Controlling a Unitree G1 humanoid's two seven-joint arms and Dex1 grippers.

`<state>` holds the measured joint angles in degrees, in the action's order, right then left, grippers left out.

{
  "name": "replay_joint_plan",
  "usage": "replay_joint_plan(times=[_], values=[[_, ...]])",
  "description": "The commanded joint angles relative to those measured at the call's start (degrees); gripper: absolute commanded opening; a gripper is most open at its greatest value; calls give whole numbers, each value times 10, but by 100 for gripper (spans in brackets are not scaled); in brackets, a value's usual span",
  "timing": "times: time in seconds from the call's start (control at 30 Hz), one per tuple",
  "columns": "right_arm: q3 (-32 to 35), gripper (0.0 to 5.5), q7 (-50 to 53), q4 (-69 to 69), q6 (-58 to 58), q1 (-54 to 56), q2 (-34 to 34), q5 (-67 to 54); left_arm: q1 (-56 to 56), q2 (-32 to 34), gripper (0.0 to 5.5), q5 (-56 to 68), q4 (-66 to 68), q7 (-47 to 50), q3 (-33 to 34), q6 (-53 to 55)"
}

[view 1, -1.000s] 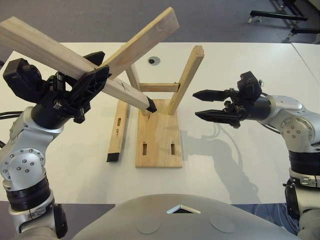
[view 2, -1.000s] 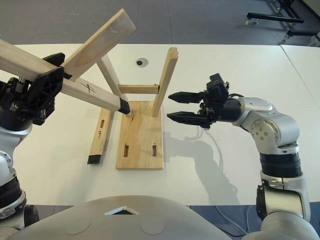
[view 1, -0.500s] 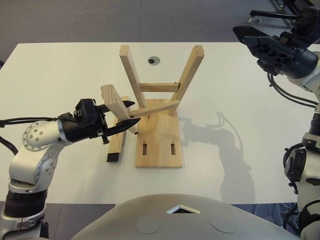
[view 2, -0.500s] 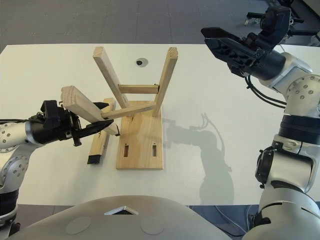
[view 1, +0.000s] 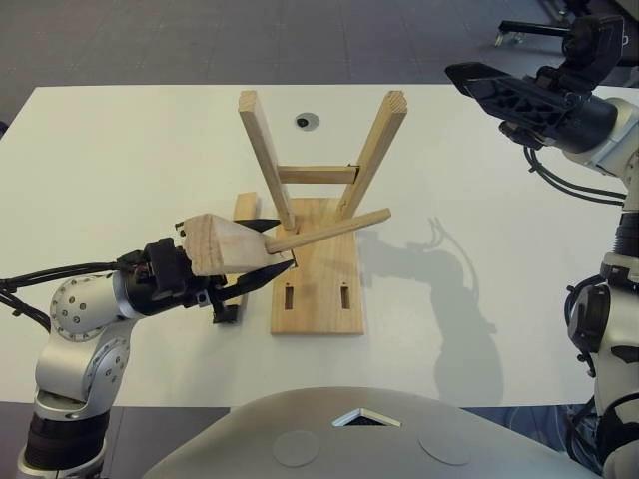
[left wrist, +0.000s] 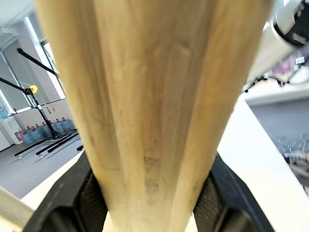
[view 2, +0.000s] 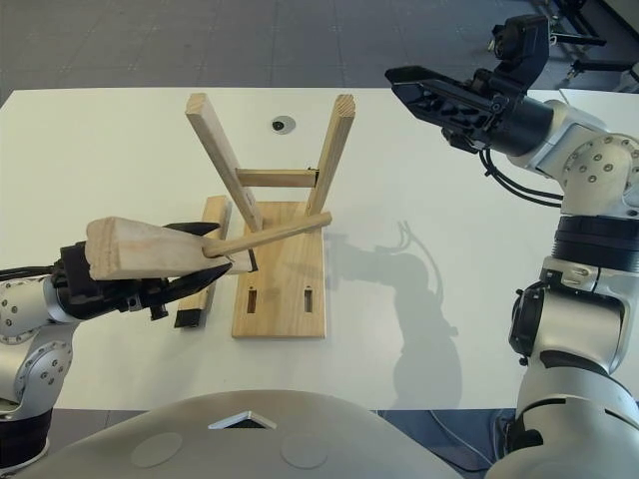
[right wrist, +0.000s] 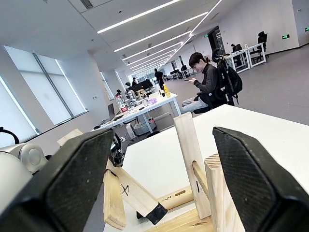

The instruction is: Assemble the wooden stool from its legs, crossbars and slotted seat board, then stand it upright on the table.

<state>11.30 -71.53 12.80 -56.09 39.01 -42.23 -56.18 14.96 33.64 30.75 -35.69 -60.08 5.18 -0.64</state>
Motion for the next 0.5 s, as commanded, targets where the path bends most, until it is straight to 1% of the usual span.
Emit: replay_joint_plan(times=[0.03,0.1,0.27,0.5], values=[[-10,375,-6,-2,-6,14,0,14,11,30,204,8,5,-25,-1,3],[-13,375,-8,-2,-4,14,1,19,12,36,204,8,16,-35,-9,6],[-28,375,-17,1,2,9,7,36,22,17,204,8,41,-46,-32,-15],[-33,375,-27,13,5,19,13,51,39,16,204,-14,61,-49,-56,-36]])
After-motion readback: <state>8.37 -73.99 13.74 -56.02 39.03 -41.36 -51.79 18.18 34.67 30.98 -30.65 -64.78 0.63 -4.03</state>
